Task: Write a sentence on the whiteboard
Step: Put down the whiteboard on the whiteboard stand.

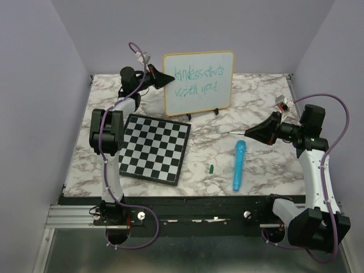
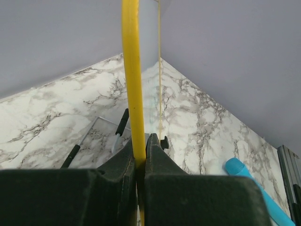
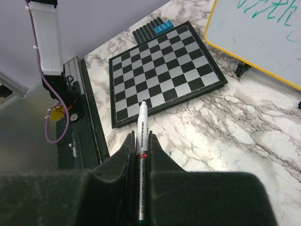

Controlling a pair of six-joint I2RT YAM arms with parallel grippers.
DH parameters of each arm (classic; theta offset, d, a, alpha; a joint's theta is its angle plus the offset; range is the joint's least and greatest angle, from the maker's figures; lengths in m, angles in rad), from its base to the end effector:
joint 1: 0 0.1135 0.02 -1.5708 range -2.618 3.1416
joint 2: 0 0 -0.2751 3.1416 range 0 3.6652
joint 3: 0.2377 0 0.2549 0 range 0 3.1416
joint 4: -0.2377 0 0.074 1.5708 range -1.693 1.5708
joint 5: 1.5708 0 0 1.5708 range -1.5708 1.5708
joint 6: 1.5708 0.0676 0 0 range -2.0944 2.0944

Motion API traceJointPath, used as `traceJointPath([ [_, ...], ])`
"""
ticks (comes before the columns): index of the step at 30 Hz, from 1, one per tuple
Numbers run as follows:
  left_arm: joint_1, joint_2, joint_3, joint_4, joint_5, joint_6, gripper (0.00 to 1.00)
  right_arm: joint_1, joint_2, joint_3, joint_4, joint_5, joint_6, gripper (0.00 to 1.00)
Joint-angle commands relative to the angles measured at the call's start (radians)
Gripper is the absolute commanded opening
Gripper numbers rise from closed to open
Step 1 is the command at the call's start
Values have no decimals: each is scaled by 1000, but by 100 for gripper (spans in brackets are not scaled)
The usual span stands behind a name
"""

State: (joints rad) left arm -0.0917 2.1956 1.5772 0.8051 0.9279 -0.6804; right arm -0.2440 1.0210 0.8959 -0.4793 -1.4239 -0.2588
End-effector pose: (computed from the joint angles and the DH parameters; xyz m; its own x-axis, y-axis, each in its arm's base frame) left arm 0.5229 -0.1024 0.2632 -0.3835 -0.3435 -0.8573 0.7677 0.3974 -0.5027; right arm 0.2088 0.0169 0.3290 -0.3400 0.0460 -0.9393 -0.8705 0.3625 0.3328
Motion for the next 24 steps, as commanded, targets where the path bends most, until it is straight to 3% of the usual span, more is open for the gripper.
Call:
traceJointPath([
  [1, 18, 49, -2, -14, -58, 274, 9, -5, 4, -9, 7, -24, -2, 0],
  [16, 47, 79, 44, -190, -37, 444, 13, -5, 4, -9, 5, -27, -5, 1],
  [24, 64, 75, 4, -192, -37, 522, 15, -6, 4, -11, 5, -27, -5, 1],
])
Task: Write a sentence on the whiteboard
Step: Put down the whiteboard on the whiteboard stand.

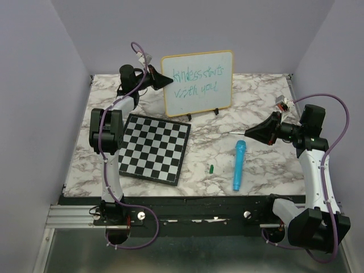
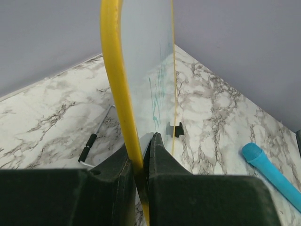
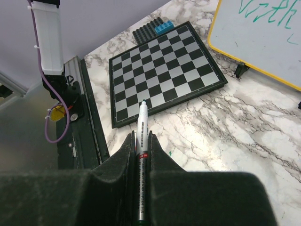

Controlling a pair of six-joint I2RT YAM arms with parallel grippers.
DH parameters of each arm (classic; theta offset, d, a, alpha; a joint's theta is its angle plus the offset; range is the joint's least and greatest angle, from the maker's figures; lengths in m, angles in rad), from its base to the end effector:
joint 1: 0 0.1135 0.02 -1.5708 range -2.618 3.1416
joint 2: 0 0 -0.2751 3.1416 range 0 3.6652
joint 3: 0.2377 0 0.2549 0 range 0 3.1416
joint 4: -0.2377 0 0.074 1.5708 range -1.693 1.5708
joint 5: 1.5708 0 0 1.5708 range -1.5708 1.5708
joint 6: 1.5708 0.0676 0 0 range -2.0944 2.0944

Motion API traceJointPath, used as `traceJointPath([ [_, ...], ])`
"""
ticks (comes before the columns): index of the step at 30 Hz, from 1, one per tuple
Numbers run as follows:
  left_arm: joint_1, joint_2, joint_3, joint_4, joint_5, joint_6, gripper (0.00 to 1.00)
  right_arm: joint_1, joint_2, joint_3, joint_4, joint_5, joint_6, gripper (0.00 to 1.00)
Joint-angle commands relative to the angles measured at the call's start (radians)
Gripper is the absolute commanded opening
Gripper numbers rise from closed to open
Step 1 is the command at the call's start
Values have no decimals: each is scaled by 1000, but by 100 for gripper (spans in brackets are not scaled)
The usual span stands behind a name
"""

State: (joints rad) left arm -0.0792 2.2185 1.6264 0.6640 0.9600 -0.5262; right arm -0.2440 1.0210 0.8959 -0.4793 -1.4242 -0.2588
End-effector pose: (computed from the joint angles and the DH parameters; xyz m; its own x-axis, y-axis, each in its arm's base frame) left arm 0.5315 -0.0977 0.2525 -0.3700 -0.2596 -0.8920 0.7795 0.4356 -0.4501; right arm 0.2088 0.0169 0.3290 -0.3400 0.0461 -0.9393 -0.8706 0.3623 0.3329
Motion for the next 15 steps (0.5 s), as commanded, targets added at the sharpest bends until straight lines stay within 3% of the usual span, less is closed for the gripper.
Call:
traceJointPath([
  [1, 52, 49, -48, -41, -69, 382, 15, -5, 4, -11, 5, -27, -5, 1],
  [10, 53, 33, -33, -138, -52, 450, 16, -6, 7, -9, 4, -25, -7, 1],
  [15, 53, 20, -72, -110, -49, 433, 20, -6, 2, -9, 4, -24, -8, 1],
])
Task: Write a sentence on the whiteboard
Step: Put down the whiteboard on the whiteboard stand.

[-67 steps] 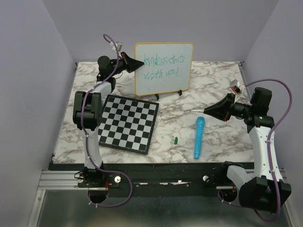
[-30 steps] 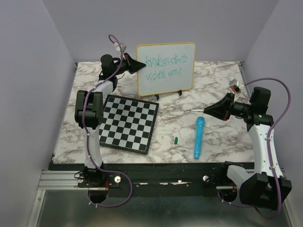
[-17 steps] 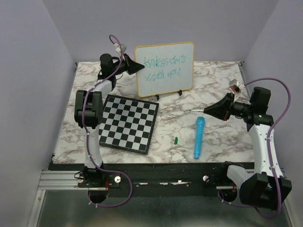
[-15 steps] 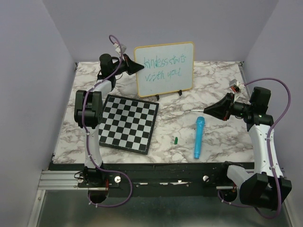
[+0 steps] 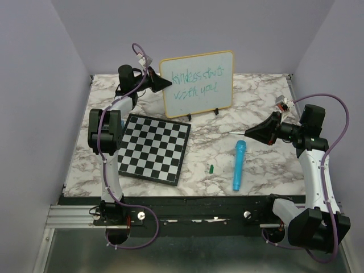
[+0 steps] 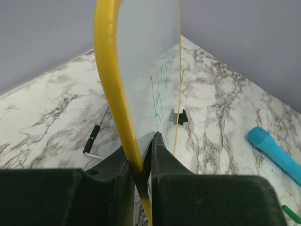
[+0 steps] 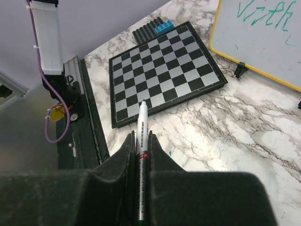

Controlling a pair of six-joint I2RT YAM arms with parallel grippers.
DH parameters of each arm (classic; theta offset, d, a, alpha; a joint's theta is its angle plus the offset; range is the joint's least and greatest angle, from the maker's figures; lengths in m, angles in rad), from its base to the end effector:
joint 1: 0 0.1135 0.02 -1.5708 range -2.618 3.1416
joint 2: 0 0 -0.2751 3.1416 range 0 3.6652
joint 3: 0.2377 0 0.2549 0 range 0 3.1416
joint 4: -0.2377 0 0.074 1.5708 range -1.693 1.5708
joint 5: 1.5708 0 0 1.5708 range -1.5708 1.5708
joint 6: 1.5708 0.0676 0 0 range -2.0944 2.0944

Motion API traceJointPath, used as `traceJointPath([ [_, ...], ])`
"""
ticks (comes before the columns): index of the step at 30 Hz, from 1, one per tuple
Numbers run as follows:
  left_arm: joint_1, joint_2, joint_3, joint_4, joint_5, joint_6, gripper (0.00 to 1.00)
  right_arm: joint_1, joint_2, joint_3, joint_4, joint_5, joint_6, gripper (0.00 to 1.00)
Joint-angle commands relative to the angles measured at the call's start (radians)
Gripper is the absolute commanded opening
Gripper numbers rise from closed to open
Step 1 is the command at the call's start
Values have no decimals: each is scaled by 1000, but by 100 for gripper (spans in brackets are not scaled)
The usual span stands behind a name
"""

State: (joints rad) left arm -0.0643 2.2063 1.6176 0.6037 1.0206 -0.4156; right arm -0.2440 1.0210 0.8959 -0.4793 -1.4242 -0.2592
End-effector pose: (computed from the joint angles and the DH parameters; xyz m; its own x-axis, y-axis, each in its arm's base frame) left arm 0.5272 -0.0917 0.2489 -0.3433 -0.1894 -0.9199 0.8149 0.4269 -0.3920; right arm 0.2088 0.0169 0.3290 -0.3396 0.0460 -0.9394 -0.8707 0.3623 0.3325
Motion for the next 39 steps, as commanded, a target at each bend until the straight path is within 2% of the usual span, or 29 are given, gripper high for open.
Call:
traceJointPath([
  [1, 38, 30, -70, -42, -111, 322, 21, -5, 2, -9, 4, -24, -8, 1],
  [5, 38, 17, -93, -32, -117, 324, 25, -5, -1, -9, 4, -25, -8, 1],
  [19, 38, 9, -105, -32, -132, 334, 29, -5, -6, -9, 4, -33, -6, 1],
  [39, 37, 4, -113, -19, -160, 334, 47, -5, -4, -9, 4, -30, -8, 1],
])
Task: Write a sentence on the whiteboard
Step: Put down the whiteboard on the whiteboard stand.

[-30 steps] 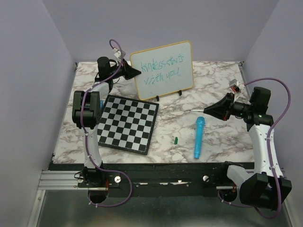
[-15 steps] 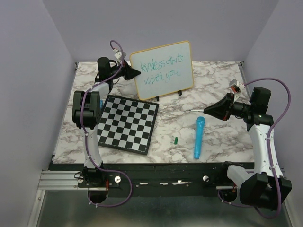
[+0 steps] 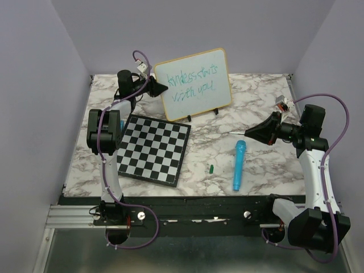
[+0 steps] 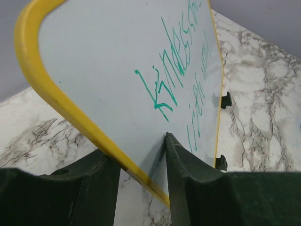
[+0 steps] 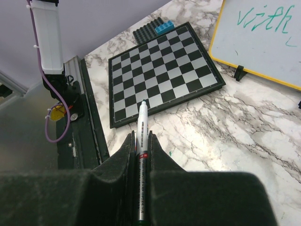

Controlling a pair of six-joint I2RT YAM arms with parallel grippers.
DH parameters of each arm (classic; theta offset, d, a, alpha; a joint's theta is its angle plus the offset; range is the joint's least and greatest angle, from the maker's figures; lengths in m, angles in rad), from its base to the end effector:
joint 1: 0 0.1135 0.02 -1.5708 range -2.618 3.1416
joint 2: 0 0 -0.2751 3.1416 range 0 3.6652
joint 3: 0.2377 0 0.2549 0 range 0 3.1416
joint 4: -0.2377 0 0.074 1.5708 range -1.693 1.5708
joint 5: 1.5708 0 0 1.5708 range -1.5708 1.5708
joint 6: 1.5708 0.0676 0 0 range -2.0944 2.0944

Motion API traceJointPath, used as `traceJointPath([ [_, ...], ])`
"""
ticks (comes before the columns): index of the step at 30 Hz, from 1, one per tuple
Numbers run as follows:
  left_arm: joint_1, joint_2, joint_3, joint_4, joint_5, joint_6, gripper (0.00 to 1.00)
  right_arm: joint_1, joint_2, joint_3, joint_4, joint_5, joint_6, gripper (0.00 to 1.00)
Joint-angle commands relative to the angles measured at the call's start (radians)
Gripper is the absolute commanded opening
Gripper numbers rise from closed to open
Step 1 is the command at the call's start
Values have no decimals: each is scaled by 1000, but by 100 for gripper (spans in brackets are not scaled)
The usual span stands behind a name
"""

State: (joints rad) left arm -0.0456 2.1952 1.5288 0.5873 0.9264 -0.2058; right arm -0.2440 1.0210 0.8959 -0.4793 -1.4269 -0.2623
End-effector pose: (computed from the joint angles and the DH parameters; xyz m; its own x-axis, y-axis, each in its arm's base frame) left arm 0.5239 -0.0780 0.2217 -0.2456 -0.1117 -0.9629 0.7900 0.5526 -0.2655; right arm 0.2087 0.0170 0.3291 -0.3367 0.0455 -0.9405 -0.8727 0.3600 0.3298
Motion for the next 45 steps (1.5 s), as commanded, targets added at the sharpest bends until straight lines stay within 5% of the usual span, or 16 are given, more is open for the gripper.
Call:
traceJointPath([
  [1, 18, 15, -24, 0, -66, 123, 47, -5, -4, -9, 4, -27, -5, 1],
  [22, 18, 3, -62, 120, -43, 46, 60, -6, -4, -11, 4, -26, -6, 0],
  [31, 32, -40, -137, 264, -35, -49, 80, -6, -7, -11, 4, -24, -6, 1],
  [34, 36, -63, -180, 343, -40, -111, 99, -6, -10, -9, 4, -26, -6, 1],
  [40, 99, -136, -286, 473, -63, -199, 99, -6, -15, -12, 1, -20, -9, 1],
  [45, 119, -265, -380, 404, -144, -187, 99, -5, -21, -9, -5, -7, -20, 1],
])
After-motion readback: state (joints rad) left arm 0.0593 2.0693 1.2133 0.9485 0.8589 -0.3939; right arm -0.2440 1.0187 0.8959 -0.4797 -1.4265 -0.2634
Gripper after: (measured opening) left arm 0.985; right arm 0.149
